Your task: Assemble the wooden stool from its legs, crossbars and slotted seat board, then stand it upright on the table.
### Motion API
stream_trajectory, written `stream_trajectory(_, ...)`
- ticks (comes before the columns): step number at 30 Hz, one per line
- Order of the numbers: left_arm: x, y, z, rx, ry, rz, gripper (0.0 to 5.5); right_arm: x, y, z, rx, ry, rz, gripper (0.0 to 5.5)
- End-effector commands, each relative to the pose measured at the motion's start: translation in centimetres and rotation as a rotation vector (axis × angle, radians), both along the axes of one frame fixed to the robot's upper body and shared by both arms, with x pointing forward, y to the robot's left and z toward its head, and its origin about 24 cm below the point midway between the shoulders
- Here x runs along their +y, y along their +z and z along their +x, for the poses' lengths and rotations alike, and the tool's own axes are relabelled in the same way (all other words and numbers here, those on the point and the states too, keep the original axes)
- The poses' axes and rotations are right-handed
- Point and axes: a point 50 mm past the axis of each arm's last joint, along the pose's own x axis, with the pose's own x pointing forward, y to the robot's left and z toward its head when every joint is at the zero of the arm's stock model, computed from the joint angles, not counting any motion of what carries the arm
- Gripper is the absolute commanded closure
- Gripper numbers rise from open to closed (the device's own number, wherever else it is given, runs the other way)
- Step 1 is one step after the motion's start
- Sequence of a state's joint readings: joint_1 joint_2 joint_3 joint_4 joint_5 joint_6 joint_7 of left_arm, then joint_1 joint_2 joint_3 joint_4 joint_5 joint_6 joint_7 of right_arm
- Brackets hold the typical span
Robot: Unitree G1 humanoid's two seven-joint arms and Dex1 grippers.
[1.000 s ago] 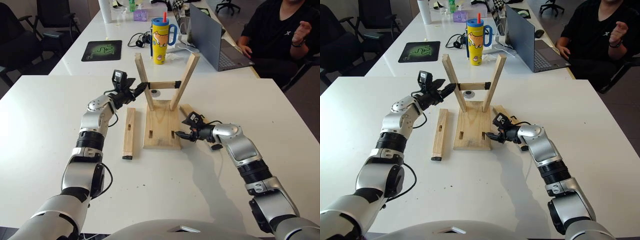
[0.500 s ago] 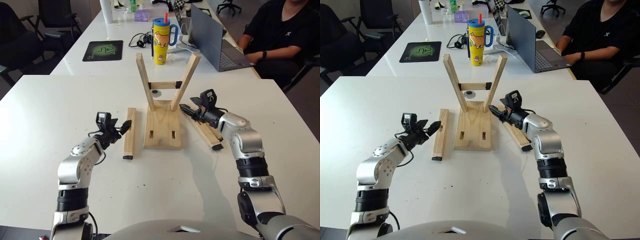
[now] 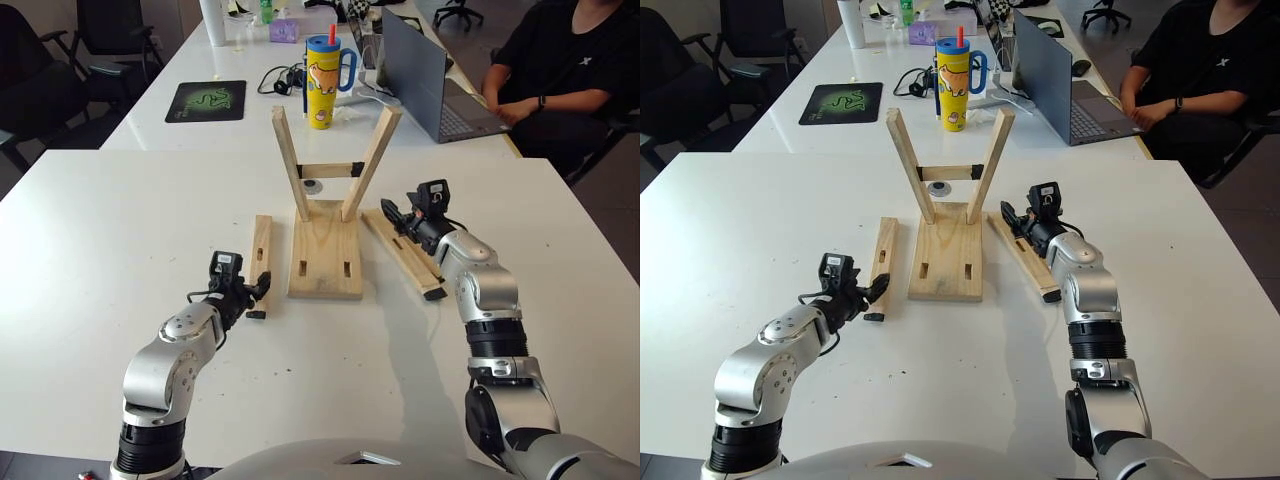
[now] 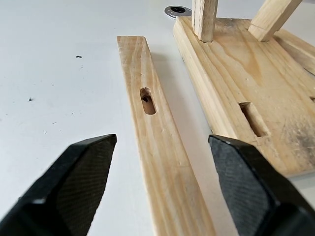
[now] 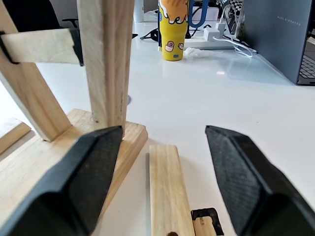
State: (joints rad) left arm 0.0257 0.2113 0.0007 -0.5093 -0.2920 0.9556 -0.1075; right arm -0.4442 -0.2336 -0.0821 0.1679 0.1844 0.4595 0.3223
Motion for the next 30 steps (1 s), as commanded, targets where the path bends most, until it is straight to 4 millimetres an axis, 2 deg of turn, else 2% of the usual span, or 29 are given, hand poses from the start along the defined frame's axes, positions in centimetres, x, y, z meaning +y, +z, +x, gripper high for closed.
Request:
stream_trajectory(1,-0.1,-0.4,0.0,0.029,-0.002,0.013,2.02,-0.3,0.2,0.0,-0.017,-0.029,0.009,2.35)
stream_trajectory(6,-0.1,-0.9,-0.1,0.058,-0.008,0.015,2.02,-1.6,0.3,0.2,-0.015,-0.081,-0.029,2.35)
stream_trajectory(14,0.2,-0.6,0.1,0.041,0.004,0.023,2.02,-6.4,-2.3,-0.8,0.234,-0.051,-0.189,2.35)
stream_trajectory(17,0.1,-0.5,0.1,0.035,0.005,0.021,2.02,-7.4,-2.7,-1.2,0.297,-0.016,-0.203,2.35)
stream_trajectory(23,0.0,0.0,0.1,0.009,0.016,0.005,2.02,-7.4,-4.1,-2.8,0.407,0.142,-0.287,2.35)
stream_trajectory(30,0.1,0.4,0.3,-0.007,0.027,-0.006,2.02,-6.7,-4.9,-3.6,0.471,0.206,-0.275,2.35)
